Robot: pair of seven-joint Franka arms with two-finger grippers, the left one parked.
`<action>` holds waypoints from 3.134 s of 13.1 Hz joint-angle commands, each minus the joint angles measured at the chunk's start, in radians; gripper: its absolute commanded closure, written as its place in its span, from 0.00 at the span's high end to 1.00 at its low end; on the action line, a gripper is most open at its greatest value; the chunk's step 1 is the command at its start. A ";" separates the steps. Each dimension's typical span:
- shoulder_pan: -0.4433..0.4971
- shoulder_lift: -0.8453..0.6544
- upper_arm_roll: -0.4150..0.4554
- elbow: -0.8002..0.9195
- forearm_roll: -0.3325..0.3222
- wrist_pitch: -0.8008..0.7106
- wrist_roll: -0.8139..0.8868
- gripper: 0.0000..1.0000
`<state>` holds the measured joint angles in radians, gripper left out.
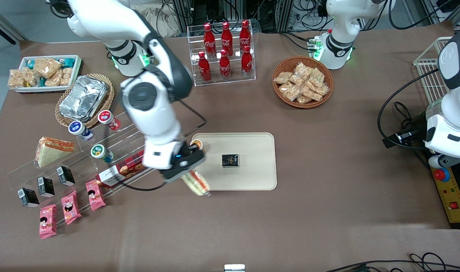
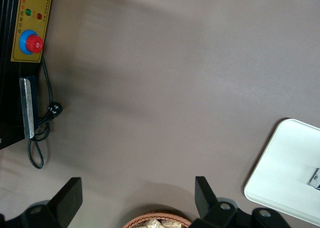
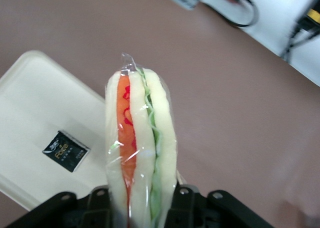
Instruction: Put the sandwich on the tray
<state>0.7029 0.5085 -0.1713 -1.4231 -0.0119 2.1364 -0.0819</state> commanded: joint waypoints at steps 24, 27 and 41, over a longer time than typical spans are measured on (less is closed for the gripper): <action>0.128 0.360 -0.004 0.009 -0.043 0.427 -0.449 0.00; 0.148 0.358 -0.005 0.010 -0.082 0.428 -0.559 0.18; 0.133 0.317 -0.008 0.010 -0.066 0.425 -0.558 0.99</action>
<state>0.8474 0.8494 -0.1829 -1.4099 -0.0696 2.5520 -0.6462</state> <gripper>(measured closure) 0.004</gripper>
